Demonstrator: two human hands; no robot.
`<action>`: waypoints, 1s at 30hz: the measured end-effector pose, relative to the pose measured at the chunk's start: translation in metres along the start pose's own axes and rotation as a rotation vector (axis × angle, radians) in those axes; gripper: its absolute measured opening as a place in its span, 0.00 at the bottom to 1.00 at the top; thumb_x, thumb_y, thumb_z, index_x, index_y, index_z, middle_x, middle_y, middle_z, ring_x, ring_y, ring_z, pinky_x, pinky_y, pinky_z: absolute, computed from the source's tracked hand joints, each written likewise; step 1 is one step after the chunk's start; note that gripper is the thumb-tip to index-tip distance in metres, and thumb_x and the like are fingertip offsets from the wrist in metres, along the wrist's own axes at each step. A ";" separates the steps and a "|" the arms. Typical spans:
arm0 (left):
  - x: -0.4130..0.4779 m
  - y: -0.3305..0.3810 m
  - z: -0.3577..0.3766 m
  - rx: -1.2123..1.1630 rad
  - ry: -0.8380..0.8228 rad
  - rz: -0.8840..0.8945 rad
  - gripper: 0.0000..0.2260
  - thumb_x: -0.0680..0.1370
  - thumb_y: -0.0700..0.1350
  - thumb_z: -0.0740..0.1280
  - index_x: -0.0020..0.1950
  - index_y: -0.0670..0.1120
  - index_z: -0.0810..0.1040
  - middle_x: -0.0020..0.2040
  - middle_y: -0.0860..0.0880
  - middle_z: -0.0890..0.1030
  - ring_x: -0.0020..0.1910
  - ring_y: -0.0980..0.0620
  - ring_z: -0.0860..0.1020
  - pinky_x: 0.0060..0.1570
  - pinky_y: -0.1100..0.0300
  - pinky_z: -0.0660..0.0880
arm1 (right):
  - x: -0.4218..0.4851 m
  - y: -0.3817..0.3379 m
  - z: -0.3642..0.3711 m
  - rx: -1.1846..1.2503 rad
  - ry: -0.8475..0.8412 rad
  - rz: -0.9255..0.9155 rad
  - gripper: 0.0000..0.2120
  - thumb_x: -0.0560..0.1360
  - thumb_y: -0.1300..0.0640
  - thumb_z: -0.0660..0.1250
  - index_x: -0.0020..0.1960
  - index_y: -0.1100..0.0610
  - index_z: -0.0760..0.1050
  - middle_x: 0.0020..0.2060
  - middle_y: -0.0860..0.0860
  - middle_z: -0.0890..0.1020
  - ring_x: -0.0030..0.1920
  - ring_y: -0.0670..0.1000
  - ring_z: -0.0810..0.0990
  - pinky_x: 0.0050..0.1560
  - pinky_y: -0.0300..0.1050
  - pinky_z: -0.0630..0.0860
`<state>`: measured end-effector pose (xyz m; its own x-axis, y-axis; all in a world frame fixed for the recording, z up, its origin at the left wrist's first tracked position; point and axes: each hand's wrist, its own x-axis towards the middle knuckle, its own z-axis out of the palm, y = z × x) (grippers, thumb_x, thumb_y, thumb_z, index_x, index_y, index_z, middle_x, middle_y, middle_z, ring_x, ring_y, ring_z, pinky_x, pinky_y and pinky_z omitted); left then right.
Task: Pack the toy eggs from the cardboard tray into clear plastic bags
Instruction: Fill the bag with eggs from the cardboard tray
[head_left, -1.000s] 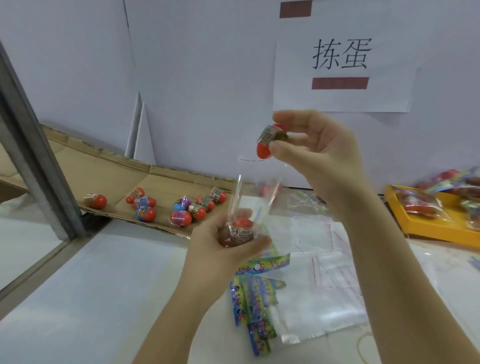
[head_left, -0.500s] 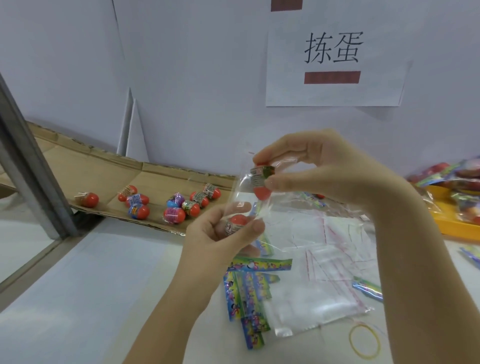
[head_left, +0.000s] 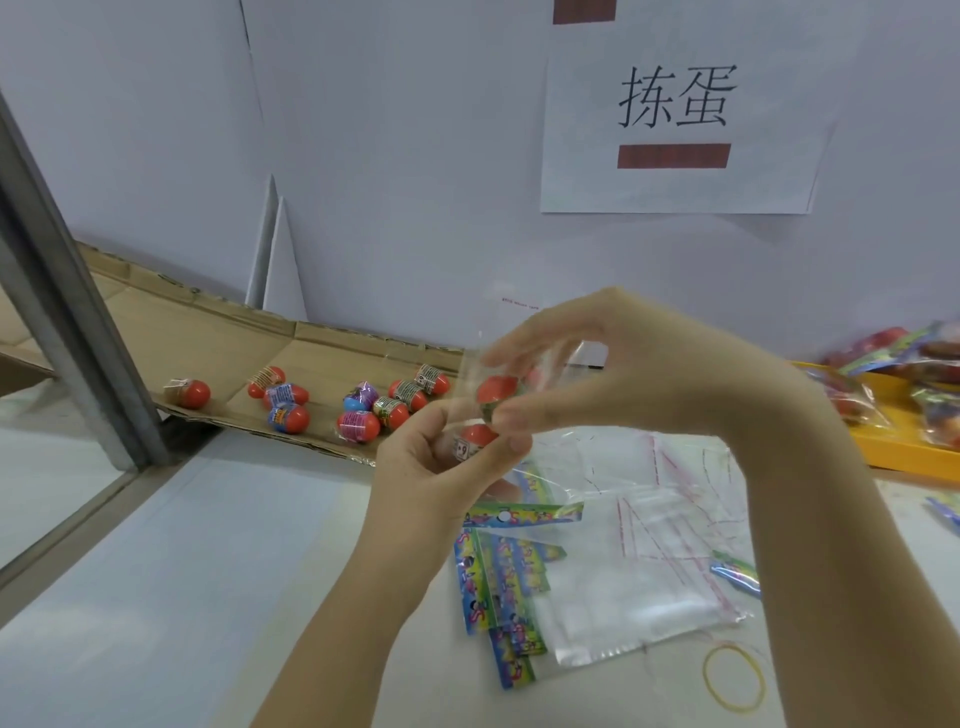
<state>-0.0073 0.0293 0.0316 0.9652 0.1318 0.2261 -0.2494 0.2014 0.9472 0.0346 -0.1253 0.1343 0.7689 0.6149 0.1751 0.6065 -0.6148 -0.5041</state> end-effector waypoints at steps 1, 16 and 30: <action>0.000 0.000 0.000 0.004 0.000 0.001 0.12 0.60 0.49 0.78 0.41 0.51 0.85 0.32 0.51 0.81 0.29 0.54 0.80 0.35 0.61 0.80 | 0.001 -0.003 0.003 -0.039 0.005 0.008 0.23 0.57 0.28 0.67 0.49 0.33 0.79 0.42 0.31 0.80 0.52 0.42 0.77 0.60 0.48 0.71; -0.003 0.005 0.003 -0.032 -0.076 -0.060 0.17 0.58 0.52 0.77 0.45 0.52 0.86 0.43 0.46 0.86 0.32 0.51 0.83 0.36 0.62 0.80 | 0.005 0.001 0.006 -0.140 0.116 0.025 0.19 0.66 0.33 0.64 0.39 0.48 0.82 0.34 0.43 0.81 0.46 0.42 0.68 0.46 0.36 0.61; -0.001 0.001 0.005 -0.280 -0.100 -0.199 0.12 0.57 0.43 0.76 0.39 0.44 0.87 0.39 0.42 0.86 0.36 0.48 0.85 0.35 0.60 0.81 | 0.002 -0.002 0.004 -0.115 0.154 0.086 0.25 0.65 0.29 0.61 0.35 0.50 0.80 0.32 0.48 0.80 0.53 0.56 0.66 0.42 0.41 0.67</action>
<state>-0.0084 0.0248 0.0328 0.9965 -0.0294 0.0780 -0.0549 0.4732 0.8793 0.0342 -0.1205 0.1328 0.8353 0.4806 0.2671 0.5497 -0.7196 -0.4243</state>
